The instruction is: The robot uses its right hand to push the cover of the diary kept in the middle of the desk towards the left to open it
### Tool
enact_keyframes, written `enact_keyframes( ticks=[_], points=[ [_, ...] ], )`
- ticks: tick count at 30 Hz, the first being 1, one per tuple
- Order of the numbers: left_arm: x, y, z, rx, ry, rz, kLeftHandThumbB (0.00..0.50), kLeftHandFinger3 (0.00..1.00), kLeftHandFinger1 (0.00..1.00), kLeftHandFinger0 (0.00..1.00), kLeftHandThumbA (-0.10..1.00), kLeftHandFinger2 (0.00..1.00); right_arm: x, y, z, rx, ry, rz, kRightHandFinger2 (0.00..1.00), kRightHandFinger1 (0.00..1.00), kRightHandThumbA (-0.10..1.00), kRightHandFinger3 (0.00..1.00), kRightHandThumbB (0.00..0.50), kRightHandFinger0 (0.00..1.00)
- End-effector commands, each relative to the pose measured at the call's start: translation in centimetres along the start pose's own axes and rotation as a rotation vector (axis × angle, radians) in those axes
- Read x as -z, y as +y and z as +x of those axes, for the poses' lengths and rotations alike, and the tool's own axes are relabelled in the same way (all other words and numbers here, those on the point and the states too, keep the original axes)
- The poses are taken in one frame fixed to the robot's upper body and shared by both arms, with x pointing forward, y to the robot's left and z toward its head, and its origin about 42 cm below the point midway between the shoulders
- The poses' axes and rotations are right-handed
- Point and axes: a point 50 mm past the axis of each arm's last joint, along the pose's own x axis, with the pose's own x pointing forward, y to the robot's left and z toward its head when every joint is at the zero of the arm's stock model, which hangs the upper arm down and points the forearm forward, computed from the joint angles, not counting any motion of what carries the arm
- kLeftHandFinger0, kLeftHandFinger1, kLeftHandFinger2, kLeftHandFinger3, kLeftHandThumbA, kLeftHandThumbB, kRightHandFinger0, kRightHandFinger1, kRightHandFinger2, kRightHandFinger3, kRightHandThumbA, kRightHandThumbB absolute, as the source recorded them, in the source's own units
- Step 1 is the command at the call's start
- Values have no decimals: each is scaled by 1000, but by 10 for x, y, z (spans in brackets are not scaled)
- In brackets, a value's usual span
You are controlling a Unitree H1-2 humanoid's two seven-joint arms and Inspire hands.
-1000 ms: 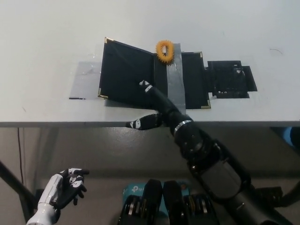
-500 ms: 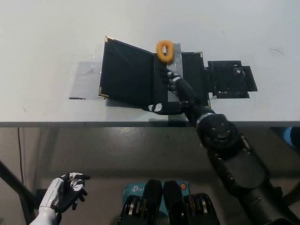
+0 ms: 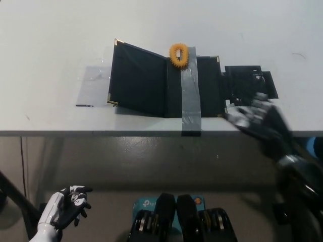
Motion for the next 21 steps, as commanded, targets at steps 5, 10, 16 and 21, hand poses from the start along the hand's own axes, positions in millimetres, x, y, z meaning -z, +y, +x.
enact_keyframes(
  ticks=[5,10,16,21],
  points=[
    [-4,10,-9,-70,-50,-48,420,519,236,80,365,309,-49,-71,-105,52,-298,172,761,754,1000,812,150,650],
    [-6,13,-8,-68,-66,-34,403,518,217,71,369,295,-25,-95,-130,160,-279,135,655,666,883,730,211,583],
    [-7,14,-6,-71,-70,-43,426,500,202,57,374,270,18,-126,-148,304,-232,44,630,642,780,682,191,585],
    [-6,16,-6,-72,-71,-41,404,490,215,85,373,263,52,-146,-152,412,-164,0,641,654,769,674,186,560]
  ],
)
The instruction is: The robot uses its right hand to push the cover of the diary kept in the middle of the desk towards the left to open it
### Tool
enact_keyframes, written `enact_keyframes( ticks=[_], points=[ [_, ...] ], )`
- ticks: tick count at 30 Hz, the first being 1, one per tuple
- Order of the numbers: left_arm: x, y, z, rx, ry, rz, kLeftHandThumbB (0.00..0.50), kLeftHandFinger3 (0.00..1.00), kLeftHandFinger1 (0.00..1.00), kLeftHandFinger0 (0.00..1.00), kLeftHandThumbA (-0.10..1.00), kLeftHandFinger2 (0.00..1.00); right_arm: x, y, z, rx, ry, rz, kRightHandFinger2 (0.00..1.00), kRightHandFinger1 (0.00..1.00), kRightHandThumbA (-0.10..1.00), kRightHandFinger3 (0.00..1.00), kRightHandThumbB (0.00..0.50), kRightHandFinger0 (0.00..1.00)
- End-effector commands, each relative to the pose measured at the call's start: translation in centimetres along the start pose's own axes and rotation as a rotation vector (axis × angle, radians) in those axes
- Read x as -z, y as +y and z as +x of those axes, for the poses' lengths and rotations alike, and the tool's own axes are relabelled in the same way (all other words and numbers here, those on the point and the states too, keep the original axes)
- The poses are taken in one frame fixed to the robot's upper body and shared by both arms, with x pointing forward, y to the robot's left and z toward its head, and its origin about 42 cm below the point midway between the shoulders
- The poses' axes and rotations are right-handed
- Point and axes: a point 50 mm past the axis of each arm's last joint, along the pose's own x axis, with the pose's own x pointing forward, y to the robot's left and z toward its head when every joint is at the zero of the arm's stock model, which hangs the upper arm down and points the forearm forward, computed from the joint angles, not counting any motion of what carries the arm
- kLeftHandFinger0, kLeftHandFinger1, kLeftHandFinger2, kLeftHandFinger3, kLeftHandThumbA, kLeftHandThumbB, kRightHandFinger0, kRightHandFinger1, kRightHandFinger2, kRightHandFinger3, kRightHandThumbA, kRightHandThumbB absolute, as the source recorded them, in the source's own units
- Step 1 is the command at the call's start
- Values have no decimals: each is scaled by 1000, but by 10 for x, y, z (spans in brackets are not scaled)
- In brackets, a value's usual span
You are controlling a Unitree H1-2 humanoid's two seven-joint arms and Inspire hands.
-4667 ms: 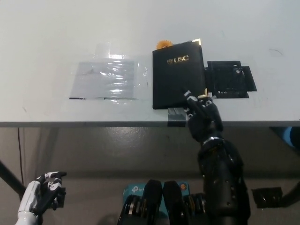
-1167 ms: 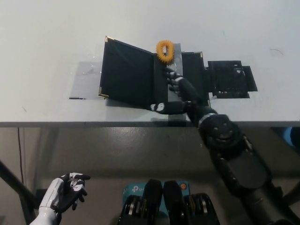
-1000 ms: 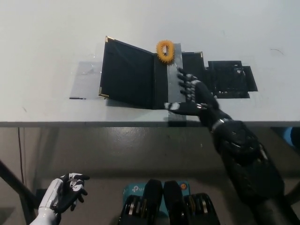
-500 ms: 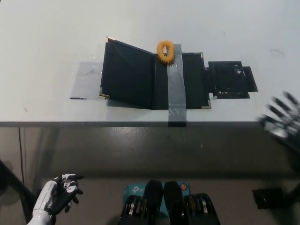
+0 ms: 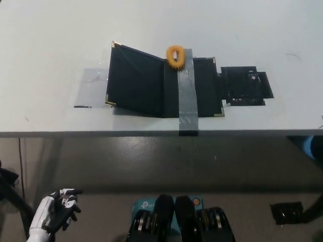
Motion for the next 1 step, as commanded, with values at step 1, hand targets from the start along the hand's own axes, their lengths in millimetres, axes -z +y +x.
enact_keyframes(
  ticks=[1],
  points=[
    [-13,6,2,-17,-77,-7,404,490,215,85,373,263,5,-15,0,35,-125,-85,641,654,769,674,186,560]
  ],
)
